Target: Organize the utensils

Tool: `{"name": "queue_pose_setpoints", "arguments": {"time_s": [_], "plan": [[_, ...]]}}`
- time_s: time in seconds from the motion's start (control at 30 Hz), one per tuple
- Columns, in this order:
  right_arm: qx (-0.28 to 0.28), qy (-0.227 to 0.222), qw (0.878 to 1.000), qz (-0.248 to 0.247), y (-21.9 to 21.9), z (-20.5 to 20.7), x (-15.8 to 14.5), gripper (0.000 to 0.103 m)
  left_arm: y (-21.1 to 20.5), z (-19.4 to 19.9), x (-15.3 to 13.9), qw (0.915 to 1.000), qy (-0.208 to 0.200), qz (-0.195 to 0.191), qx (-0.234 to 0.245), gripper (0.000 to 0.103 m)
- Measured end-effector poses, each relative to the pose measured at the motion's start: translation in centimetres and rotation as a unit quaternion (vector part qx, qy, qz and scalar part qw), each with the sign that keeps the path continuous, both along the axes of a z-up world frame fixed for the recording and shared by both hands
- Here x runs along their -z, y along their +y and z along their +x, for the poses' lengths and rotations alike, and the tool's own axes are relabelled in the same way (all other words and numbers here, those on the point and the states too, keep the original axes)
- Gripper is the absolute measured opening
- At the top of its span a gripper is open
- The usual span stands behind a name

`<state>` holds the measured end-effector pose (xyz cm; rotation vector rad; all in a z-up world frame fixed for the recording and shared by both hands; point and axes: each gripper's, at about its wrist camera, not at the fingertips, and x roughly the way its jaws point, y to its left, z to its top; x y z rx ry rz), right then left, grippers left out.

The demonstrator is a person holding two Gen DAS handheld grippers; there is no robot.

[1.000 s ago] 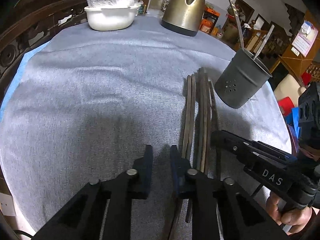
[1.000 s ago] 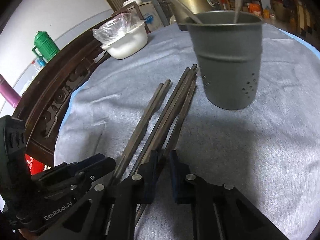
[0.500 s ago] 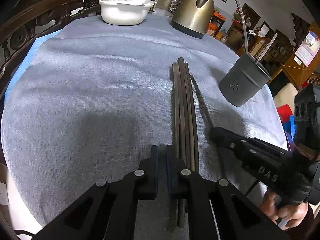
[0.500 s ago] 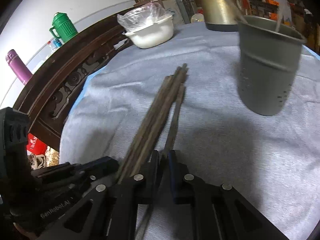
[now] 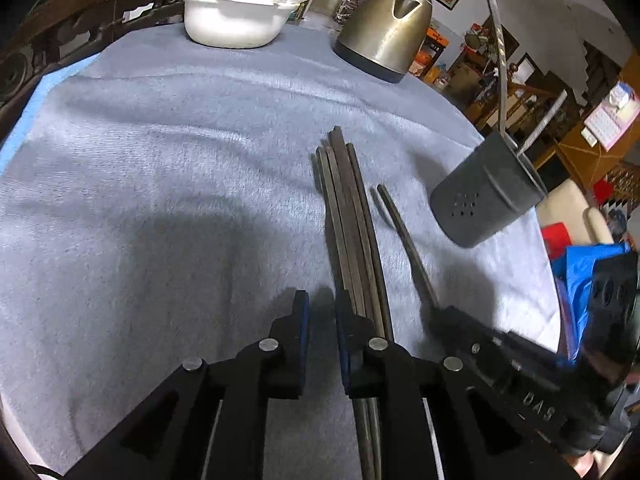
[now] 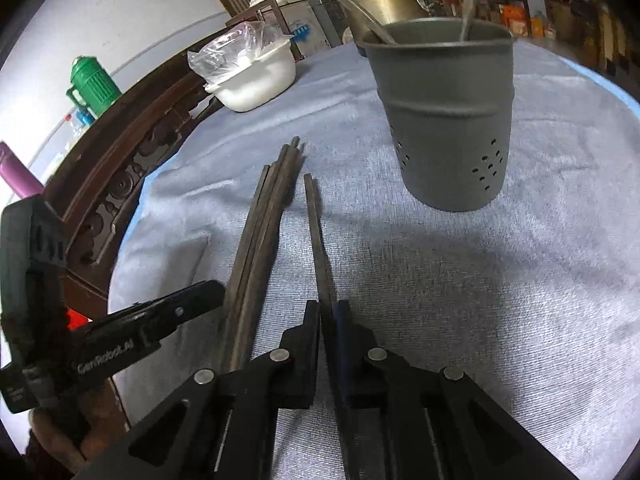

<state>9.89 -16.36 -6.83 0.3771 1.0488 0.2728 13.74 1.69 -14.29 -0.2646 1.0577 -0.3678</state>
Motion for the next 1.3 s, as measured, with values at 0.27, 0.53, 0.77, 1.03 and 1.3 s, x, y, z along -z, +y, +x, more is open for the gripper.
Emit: {"name": "queue_pose_setpoints", "arguments": {"time_s": [0.27, 0.53, 0.77, 1.03, 1.3], "plan": [[0.001, -0.002, 1.0, 0.021, -0.5, -0.1, 0.4, 0.011, -0.6, 1.5, -0.5, 0.9997, -0.003, -0.023, -0.004, 0.026], [0.002, 0.001, 0.999, 0.043, -1.0, 0.2, 0.6, 0.011, -1.2, 2.4, -0.1, 0.9999, -0.002, 0.013, 0.007, 0.028], [0.011, 0.0, 0.999, 0.043, -1.4, 0.3, 0.7, 0.011, -0.5, 2.6, -0.3, 0.9995, 0.01, 0.027, 0.014, 0.027], [0.016, 0.0, 0.999, 0.032, -1.6, 0.0, 0.4, 0.011, 0.9, 2.6, -0.5, 0.9993, 0.023, 0.03, 0.004, 0.022], [0.01, -0.008, 1.0, 0.012, -1.4, 1.1, -0.7, 0.011, -1.0, 3.9, -0.9, 0.9992, 0.015, 0.029, 0.021, 0.022]]}}
